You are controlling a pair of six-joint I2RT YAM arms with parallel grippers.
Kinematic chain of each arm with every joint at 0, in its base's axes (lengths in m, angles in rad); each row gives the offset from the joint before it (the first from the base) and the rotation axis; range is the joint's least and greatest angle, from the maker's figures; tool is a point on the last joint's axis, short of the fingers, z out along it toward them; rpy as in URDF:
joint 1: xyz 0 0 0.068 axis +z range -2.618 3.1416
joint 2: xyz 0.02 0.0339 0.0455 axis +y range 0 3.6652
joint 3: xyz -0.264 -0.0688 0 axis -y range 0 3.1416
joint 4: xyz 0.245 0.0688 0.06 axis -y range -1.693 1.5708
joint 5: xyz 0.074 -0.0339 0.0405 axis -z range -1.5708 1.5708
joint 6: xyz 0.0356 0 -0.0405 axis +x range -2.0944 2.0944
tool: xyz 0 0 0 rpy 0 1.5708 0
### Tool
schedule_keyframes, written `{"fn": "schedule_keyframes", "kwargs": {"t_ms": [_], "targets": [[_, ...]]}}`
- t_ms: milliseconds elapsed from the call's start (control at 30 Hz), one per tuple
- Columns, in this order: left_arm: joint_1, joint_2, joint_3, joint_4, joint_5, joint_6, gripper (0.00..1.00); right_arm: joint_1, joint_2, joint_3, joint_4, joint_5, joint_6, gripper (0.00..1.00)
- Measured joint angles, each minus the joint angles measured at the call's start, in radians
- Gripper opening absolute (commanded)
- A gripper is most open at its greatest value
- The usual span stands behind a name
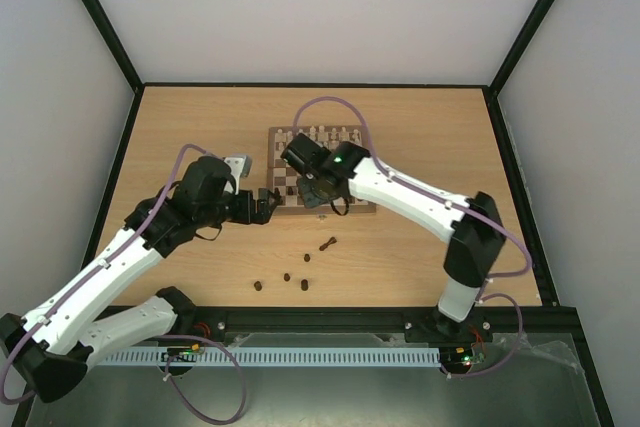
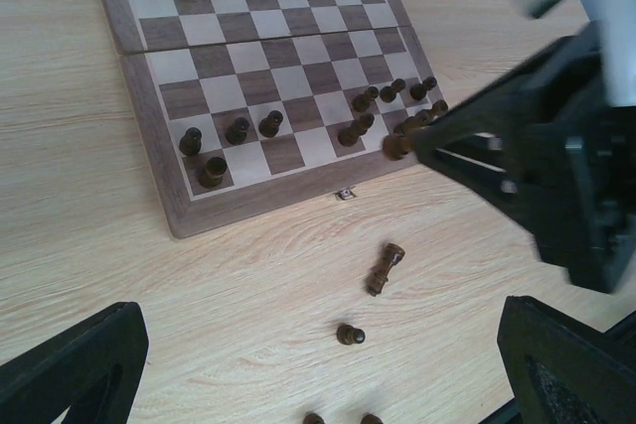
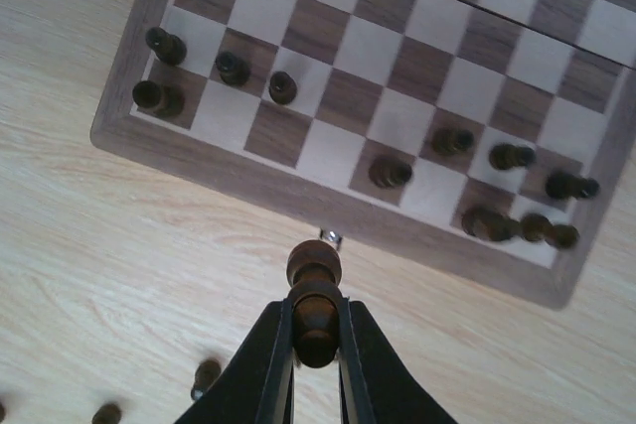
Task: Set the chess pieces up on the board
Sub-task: Place the chess piece on the chessboard.
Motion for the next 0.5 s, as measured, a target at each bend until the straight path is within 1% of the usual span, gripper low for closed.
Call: {"fn": "schedule_keyframes", "kwargs": {"t_ms": [233,500], "targets": [[0.011,-0.011,0.002,-0.01,-0.002,0.003,0.99,-0.013,0.176,0.112,-0.01,-0.018,-0.057,0.08],[0.028,-0.026,0.002,-0.013,-0.002,0.004,0.99,-0.041,0.24,0.121,-0.016,-0.024,-0.085,0.08]]}}
